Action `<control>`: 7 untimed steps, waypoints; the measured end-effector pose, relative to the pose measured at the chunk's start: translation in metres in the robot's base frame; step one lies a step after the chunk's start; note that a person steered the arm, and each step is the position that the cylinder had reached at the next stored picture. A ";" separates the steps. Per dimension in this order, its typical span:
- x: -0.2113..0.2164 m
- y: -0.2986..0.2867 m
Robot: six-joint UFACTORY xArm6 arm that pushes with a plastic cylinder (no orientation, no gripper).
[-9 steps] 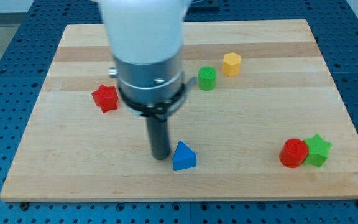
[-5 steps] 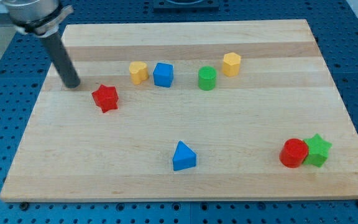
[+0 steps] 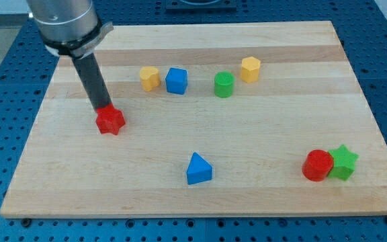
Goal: Move the red star to the left of the blue triangle
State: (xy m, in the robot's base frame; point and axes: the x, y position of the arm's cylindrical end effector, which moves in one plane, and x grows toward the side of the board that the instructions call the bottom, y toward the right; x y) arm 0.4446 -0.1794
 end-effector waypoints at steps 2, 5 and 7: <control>0.055 0.058; 0.008 0.032; 0.097 0.006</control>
